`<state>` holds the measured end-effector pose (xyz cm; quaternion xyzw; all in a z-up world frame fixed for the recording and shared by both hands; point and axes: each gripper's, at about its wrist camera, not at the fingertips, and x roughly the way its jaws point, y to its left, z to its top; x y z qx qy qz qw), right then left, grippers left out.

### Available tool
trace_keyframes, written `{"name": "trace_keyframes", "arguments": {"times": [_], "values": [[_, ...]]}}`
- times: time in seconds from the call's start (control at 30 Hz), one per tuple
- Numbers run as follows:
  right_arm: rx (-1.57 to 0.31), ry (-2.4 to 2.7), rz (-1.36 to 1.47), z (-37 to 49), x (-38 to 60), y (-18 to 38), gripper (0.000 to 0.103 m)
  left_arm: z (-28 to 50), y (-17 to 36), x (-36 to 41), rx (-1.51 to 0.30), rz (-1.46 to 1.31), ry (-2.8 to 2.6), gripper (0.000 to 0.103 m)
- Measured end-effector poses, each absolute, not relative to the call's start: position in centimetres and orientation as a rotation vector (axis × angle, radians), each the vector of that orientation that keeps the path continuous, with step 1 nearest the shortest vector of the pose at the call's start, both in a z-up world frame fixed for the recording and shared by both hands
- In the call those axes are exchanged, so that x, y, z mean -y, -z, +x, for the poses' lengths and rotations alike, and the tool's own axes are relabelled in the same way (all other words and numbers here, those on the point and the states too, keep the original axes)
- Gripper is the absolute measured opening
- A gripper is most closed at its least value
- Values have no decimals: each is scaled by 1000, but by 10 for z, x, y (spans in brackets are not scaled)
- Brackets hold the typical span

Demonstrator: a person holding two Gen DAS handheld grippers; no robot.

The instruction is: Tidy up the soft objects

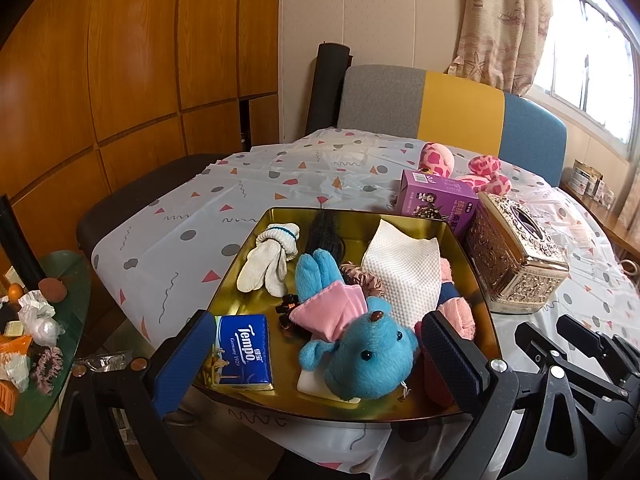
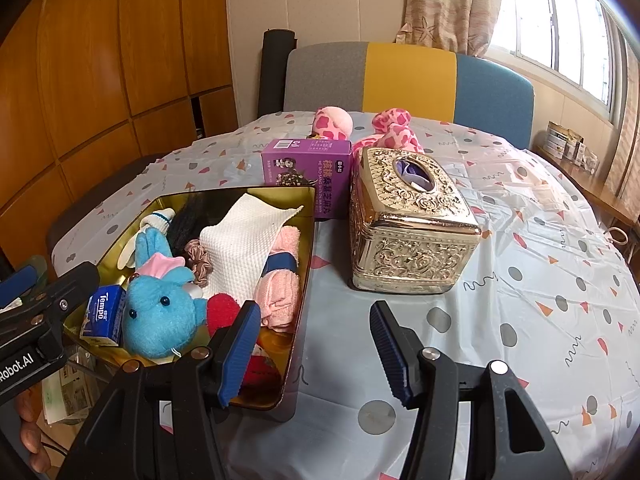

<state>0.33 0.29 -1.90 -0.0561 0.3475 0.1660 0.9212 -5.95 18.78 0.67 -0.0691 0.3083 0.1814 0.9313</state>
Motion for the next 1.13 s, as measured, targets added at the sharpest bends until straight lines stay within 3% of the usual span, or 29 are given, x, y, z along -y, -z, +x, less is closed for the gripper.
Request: {"name": "trace_keyframes", "arguments": {"times": [1.13], "values": [[-728, -335, -102, 8, 2, 24, 58, -56, -2, -186, -651, -138, -361, 103]]}}
